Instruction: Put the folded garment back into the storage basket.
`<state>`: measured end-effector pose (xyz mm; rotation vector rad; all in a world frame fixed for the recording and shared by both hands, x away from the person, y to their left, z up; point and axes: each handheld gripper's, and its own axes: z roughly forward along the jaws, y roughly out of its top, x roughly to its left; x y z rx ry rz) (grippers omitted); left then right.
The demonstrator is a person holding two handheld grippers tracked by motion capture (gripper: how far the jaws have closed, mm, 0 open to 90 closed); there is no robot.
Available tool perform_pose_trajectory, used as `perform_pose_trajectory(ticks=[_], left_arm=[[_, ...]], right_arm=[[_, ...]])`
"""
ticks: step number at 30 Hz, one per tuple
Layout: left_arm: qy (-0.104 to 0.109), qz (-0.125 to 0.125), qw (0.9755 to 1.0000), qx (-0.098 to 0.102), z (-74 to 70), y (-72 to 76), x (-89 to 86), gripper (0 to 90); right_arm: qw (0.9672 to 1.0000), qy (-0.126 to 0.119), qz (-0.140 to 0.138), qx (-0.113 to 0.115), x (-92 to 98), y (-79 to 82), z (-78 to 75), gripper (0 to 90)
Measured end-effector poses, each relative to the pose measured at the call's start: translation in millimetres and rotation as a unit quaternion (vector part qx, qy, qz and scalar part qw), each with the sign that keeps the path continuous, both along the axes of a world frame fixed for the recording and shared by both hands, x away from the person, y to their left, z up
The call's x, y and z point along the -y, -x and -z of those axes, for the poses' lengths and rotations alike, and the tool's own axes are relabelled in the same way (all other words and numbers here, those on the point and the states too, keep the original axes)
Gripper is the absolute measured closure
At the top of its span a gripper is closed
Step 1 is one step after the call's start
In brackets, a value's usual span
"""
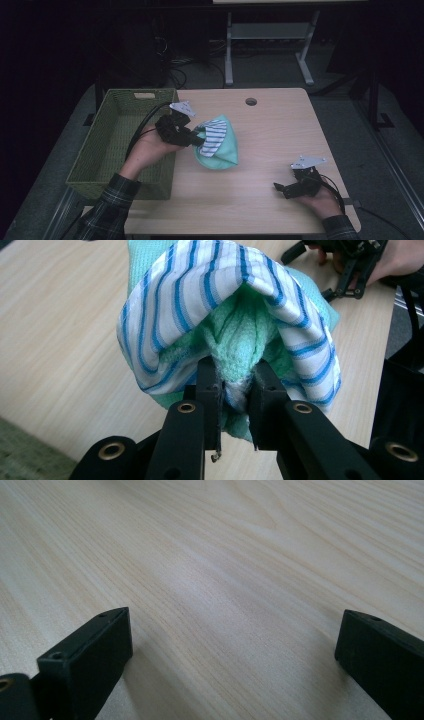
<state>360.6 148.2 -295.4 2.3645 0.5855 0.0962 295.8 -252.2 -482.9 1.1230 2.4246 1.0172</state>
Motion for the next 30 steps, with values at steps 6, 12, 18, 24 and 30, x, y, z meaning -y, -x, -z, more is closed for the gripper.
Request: perform_pose_trajectory(ticks=[6, 12, 18, 24, 30], left_arm=[[-0.001, -0.015, 0.9999, 0.006, -9.2, -0.7, -14.1, 77.3], [-0.006, -0.030, 0.9994, 0.013, -15.5, -2.1, -31.6, 77.3], [-0.005, -0.057, 0.9983, 0.015, -18.2, -2.8, -51.6, 77.3], [-0.002, -0.081, 0.9966, 0.017, -20.7, -3.0, -71.6, 77.3], [-0.002, -0.101, 0.9948, 0.017, -21.7, -2.1, -89.1, 77.3]], right_arm=[[1.0000, 0.000, -0.001, 0.001, 0.0, -0.1, 0.1, 1.5], [1.0000, 0.000, -0.001, 0.001, 0.1, -0.1, 0.1, 1.5], [1.0000, 0.000, -0.001, 0.001, 0.1, -0.1, 0.0, 1.5], [1.0000, 0.000, -0.001, 0.001, 0.0, -0.1, 0.0, 1.5], [1.0000, 0.000, -0.001, 0.001, 0.0, -0.1, 0.0, 1.5]])
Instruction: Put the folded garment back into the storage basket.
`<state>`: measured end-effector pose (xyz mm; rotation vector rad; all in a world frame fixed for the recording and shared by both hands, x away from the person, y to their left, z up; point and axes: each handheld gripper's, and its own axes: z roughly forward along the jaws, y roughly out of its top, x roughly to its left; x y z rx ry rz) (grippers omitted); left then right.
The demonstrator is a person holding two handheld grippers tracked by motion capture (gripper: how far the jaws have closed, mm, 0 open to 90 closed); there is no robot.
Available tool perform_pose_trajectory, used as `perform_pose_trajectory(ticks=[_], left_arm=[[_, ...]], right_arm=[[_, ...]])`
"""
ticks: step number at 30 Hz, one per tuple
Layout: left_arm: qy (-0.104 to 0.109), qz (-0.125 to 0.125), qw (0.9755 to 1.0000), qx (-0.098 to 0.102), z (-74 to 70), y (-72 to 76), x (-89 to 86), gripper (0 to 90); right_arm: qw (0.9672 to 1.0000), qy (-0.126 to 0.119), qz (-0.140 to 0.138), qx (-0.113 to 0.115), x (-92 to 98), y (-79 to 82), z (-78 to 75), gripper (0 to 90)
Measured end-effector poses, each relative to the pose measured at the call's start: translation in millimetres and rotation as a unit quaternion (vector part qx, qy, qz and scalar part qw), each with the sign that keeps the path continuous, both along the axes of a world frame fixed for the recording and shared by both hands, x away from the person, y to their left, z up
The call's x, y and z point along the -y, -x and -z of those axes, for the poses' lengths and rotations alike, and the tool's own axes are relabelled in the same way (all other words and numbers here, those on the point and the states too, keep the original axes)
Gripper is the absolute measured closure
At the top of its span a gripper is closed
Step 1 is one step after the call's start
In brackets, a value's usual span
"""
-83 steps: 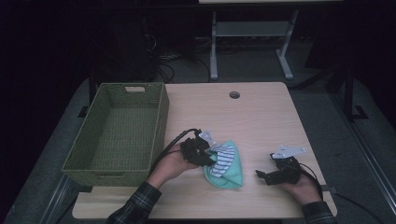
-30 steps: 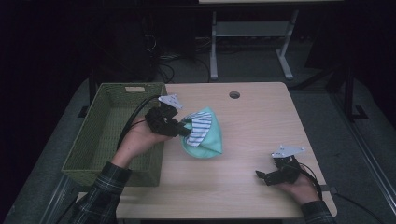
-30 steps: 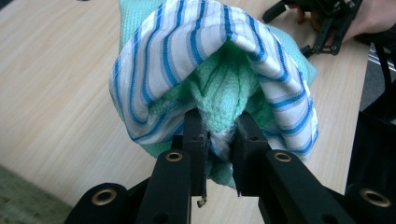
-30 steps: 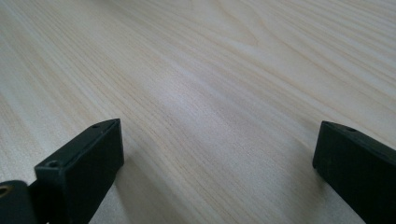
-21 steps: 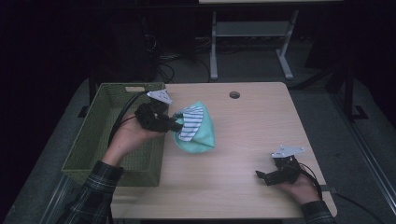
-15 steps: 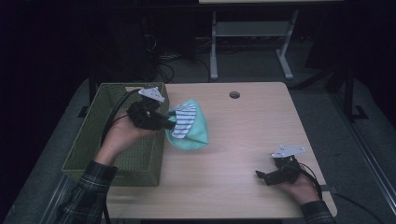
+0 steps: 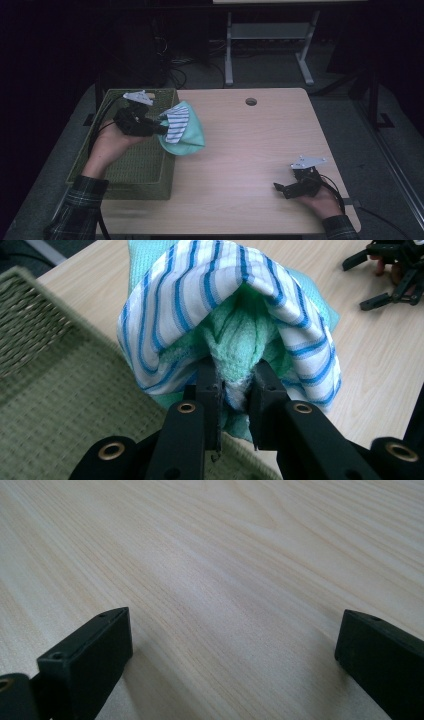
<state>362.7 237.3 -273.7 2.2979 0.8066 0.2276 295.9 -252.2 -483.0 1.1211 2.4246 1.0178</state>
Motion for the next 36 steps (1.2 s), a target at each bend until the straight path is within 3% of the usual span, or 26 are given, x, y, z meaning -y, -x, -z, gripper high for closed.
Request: perform_pose_trajectory(ticks=[11, 19, 23, 27, 36], left_arm=[[-0.002, -0.034, 0.9994, 0.008, -1.5, 3.1, -25.3, 77.2], [-0.001, -0.071, 0.9974, 0.010, 1.8, 4.0, -46.4, 77.2], [-0.005, -0.090, 0.9959, 0.008, 8.6, 3.7, -57.4, 77.2], [0.005, -0.108, 0.9941, 0.005, 17.1, 4.2, -69.5, 77.2], [0.015, -0.152, 0.9883, -0.005, 38.7, 6.1, -102.0, 77.2]], right_arm=[[1.0000, 0.000, 0.000, 0.000, 0.0, 0.0, 0.0, 1.5], [1.0000, 0.000, 0.000, 0.000, 0.0, 0.0, 0.0, 1.6], [1.0000, 0.000, 0.000, 0.000, 0.0, 0.0, 0.0, 1.5], [1.0000, 0.000, 0.000, 0.000, 0.0, 0.0, 0.0, 1.6], [1.0000, 0.000, 0.000, 0.000, 0.0, 0.0, 0.0, 1.6]])
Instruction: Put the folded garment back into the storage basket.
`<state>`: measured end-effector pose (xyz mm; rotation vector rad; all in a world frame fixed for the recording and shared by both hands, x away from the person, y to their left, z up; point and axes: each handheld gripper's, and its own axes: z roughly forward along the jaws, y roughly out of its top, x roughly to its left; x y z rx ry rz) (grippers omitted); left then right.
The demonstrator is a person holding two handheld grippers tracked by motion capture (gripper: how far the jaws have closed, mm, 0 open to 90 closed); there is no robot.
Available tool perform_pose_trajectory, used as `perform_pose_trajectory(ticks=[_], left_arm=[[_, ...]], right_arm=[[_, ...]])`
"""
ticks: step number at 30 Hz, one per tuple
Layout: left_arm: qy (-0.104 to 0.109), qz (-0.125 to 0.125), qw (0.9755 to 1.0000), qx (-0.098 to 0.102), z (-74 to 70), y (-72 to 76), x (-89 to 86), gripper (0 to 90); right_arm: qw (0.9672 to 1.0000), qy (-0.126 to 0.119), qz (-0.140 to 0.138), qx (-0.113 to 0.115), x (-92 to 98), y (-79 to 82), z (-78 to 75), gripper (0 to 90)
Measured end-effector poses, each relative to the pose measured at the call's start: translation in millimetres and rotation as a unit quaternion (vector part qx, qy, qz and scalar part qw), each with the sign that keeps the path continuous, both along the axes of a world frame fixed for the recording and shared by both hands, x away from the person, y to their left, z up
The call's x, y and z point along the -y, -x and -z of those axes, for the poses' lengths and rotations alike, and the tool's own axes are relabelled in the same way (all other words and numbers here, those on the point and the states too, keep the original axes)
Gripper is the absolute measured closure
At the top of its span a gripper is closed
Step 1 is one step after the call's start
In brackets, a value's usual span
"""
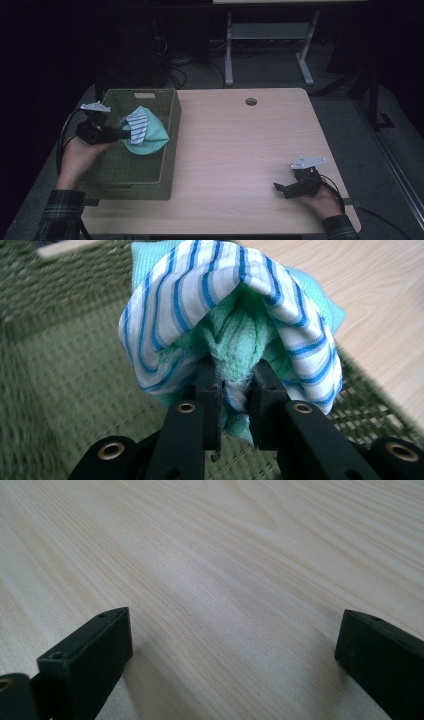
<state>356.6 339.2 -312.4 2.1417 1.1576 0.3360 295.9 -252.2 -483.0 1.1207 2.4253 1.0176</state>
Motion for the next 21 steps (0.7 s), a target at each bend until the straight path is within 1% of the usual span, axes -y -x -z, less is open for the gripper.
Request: perform_pose_trajectory(ticks=[5, 10, 13, 16, 19, 21], left_arm=[[0.002, -0.016, 0.9998, -0.013, 16.2, 0.0, -10.6, 77.2], [0.001, -0.020, 0.9994, -0.026, 34.9, -3.4, -15.7, 77.2], [-0.001, -0.020, 0.9992, -0.035, 44.2, -5.6, -15.4, 77.1], [-0.010, -0.017, 0.9989, -0.044, 52.9, -9.1, -12.9, 77.0], [-0.025, -0.015, 0.9979, -0.058, 62.4, -13.7, -10.9, 77.0], [-0.029, -0.012, 0.9973, -0.066, 69.2, -16.7, -9.9, 77.0]], right_arm=[[1.0000, 0.000, 0.000, 0.000, 0.0, 0.0, 0.0, 1.6], [1.0000, 0.000, 0.000, 0.000, 0.0, 0.0, 0.0, 1.5], [1.0000, 0.000, 0.000, 0.000, 0.0, 0.0, 0.0, 1.6], [1.0000, 0.000, 0.000, 0.000, 0.0, 0.0, 0.0, 1.5], [1.0000, 0.000, 0.000, 0.000, 0.0, 0.0, 0.0, 1.6], [1.0000, 0.000, 0.000, 0.000, 0.0, 0.0, 0.0, 1.6]])
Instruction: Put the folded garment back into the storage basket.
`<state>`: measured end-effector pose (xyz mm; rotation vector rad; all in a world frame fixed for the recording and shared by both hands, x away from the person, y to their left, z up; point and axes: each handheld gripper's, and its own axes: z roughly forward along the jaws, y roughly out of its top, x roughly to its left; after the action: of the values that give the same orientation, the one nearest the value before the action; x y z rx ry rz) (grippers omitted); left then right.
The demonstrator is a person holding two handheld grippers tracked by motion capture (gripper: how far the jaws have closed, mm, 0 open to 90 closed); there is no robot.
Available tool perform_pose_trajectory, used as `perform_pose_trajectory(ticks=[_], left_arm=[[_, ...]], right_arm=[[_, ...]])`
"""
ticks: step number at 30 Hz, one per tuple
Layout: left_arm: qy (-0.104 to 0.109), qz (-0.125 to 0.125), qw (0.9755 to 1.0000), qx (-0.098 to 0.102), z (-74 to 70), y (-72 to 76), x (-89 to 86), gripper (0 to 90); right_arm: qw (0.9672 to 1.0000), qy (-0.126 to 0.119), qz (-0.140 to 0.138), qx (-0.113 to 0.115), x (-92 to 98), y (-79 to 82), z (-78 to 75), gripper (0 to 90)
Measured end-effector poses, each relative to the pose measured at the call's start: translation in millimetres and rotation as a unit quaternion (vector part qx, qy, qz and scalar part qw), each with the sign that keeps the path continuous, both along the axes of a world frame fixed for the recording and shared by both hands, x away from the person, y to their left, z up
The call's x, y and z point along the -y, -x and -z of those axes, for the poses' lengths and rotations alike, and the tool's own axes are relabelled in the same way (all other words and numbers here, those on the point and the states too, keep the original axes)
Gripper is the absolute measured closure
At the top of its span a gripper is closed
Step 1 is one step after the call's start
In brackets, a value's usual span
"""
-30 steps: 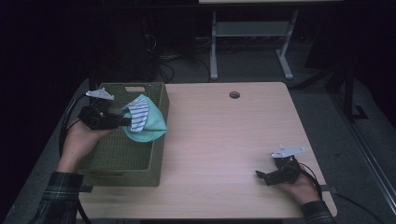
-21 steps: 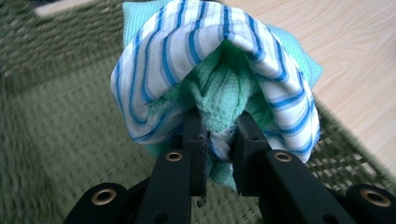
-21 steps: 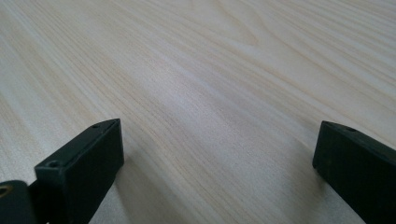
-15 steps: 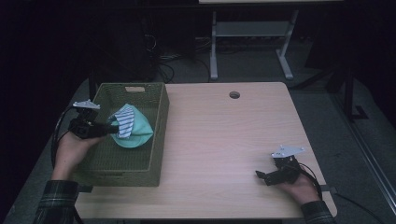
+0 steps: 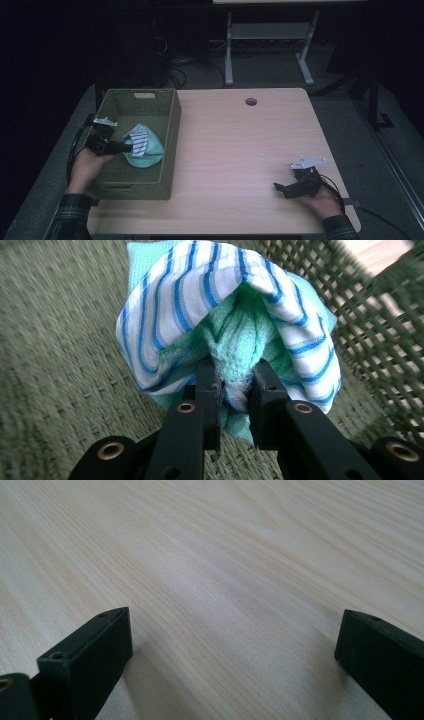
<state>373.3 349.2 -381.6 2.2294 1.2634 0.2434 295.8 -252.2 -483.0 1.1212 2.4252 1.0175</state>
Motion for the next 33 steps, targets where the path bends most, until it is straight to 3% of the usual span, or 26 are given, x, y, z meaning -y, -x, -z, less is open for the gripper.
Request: perform_pose_trajectory(ticks=[7, 13, 17, 21, 27, 33], left_arm=[[-0.036, 0.015, 0.9990, -0.023, 13.8, -4.9, 5.9, 75.9], [-0.057, 0.012, 0.9976, -0.039, 20.7, -7.8, 6.1, 74.8], [-0.083, 0.013, 0.9949, -0.056, 26.7, -9.8, 5.8, 73.7], [-0.104, 0.019, 0.9926, -0.059, 30.3, -10.1, 9.0, 71.3], [-0.088, 0.014, 0.9945, -0.054, 26.3, -9.8, 5.7, 59.4], [-0.062, 0.011, 0.9976, -0.028, 12.2, -5.0, 0.1, 44.5]], right_arm=[[1.0000, 0.000, 0.000, 0.000, 0.0, 0.0, 0.0, 1.6], [1.0000, 0.000, 0.000, 0.000, 0.0, 0.0, 0.0, 1.6], [1.0000, 0.000, 0.000, 0.000, 0.0, 0.0, 0.0, 1.5], [1.0000, 0.000, 0.000, 0.000, 0.0, 0.0, 0.0, 1.6], [1.0000, 0.001, -0.001, 0.002, 0.2, -0.3, 0.1, 1.6], [1.0000, 0.000, -0.001, 0.002, 0.1, -0.2, 0.1, 1.6]])
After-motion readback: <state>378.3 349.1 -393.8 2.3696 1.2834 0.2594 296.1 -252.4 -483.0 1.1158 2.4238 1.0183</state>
